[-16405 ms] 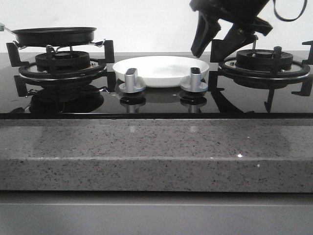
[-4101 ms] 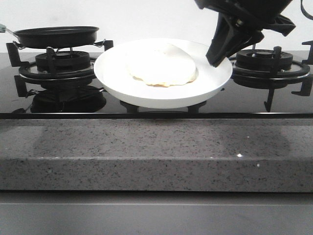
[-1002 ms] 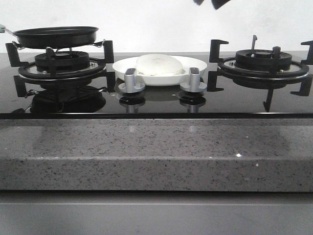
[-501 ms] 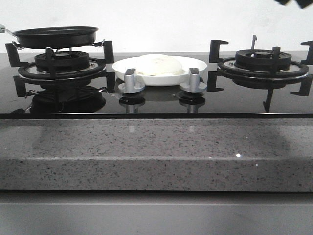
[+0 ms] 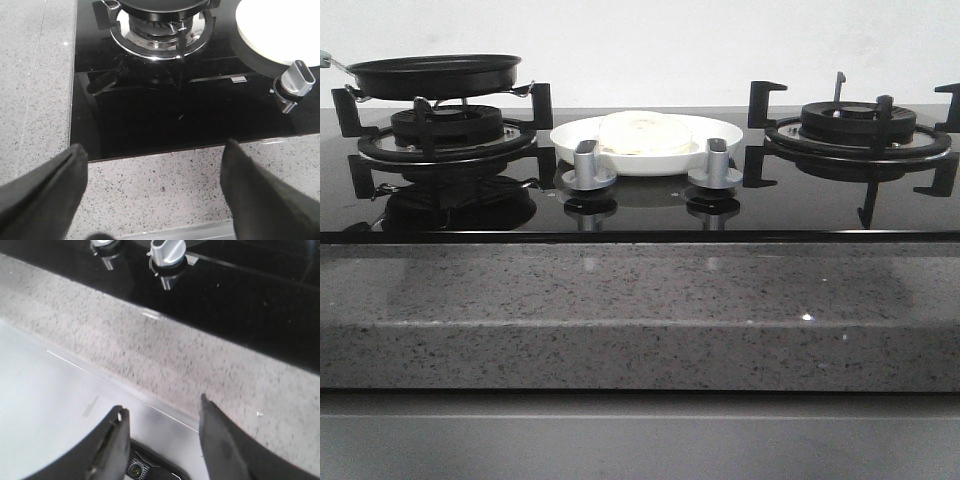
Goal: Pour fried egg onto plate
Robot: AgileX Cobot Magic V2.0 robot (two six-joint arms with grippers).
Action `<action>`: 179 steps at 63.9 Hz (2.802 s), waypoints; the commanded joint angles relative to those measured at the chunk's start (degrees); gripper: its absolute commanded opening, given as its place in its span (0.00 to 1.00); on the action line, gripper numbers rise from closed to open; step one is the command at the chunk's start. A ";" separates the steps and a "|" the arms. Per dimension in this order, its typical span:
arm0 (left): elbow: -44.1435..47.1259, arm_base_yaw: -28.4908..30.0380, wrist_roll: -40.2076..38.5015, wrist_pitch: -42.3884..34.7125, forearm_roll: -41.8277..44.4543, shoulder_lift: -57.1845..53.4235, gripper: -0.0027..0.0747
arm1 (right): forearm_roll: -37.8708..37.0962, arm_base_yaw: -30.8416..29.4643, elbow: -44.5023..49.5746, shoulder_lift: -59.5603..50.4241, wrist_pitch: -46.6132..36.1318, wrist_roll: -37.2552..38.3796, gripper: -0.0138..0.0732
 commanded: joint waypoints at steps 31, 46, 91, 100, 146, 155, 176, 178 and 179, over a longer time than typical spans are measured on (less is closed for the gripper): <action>-1.47 -0.41 -0.46 -3.70 -0.25 -0.08 0.06 | 1.37 -0.06 -0.13 -2.25 -2.76 -0.44 0.08; -1.47 -0.41 -0.46 -3.20 -0.40 -0.08 0.01 | 1.46 -0.06 -0.13 -2.25 -2.65 -0.50 0.08; 16.72 1.92 0.13 -25.94 4.92 -12.94 0.01 | 1.46 -0.06 -0.11 -2.25 -2.52 -0.50 0.08; 29.46 6.72 0.13 -36.05 -0.91 -22.35 0.01 | 1.46 -0.06 -0.11 -2.25 -2.52 -0.50 0.08; 50.08 11.87 0.13 -55.27 -2.92 -40.24 0.01 | 1.46 -0.06 -0.11 -2.25 -1.49 -0.50 0.08; 50.08 11.87 0.13 -55.27 -2.92 -40.12 0.01 | 1.46 -0.06 -0.11 -2.25 -1.43 -0.50 0.08; 50.08 11.87 0.13 -55.27 -2.92 -40.12 0.01 | 1.46 -0.06 -0.11 -2.25 -1.43 -0.50 0.08; 50.08 11.87 0.13 -55.27 -2.92 -40.12 0.01 | 1.46 -0.06 -0.11 -2.25 -1.43 -0.50 0.08; 50.08 11.87 0.13 -55.27 -2.92 -40.12 0.01 | 1.46 -0.06 -0.11 -2.25 -1.43 -0.50 0.08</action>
